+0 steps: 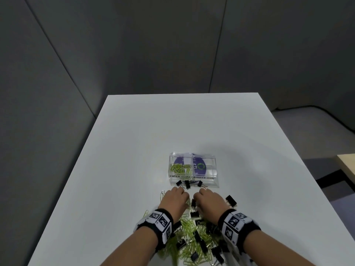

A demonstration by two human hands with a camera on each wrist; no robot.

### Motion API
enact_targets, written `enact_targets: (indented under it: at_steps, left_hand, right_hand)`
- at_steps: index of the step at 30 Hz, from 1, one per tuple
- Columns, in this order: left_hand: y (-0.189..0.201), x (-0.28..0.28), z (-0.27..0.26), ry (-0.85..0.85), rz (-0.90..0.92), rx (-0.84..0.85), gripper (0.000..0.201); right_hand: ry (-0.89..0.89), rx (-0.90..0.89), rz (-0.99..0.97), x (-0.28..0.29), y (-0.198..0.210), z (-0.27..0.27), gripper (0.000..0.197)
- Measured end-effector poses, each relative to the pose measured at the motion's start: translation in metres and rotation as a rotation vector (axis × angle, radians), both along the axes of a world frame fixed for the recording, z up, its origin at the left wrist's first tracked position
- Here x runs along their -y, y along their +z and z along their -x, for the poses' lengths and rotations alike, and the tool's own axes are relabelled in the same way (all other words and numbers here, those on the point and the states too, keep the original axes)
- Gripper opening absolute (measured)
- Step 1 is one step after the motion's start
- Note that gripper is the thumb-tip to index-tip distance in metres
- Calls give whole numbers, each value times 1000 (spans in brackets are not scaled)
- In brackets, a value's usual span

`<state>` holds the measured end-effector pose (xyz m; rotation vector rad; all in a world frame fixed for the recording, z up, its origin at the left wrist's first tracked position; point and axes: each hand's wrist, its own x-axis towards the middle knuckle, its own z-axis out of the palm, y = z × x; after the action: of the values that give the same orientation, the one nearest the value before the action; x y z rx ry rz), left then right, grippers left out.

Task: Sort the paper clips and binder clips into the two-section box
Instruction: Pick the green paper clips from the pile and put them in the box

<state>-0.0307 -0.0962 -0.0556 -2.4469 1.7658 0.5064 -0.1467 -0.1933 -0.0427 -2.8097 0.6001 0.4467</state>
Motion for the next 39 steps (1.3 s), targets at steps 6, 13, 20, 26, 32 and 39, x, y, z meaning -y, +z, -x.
enact_targets:
  at_steps: [6, 13, 20, 26, 32, 39]
  left_hand:
    - [0, 10, -2, 19, -50, -12, 26]
    - [4, 11, -1, 42, -15, -97, 31]
    - [7, 16, 5, 117, -73, -165, 31]
    - [4, 12, 4, 140, -92, -174, 31]
    - [-1, 12, 6, 130, -125, -185, 25]
    - [2, 15, 9, 64, -145, -138, 22]
  right_hand:
    - [-183, 64, -82, 9, 1, -7, 23]
    - [-321, 133, -71, 35, 4, 9, 27]
    - [48, 47, -85, 20, 4, 17, 30]
    - [25, -83, -99, 15, 2, 12, 26]
    - [-65, -94, -154, 9, -1, 8, 18]
    - [-64, -80, -182, 4, 0, 5, 20]
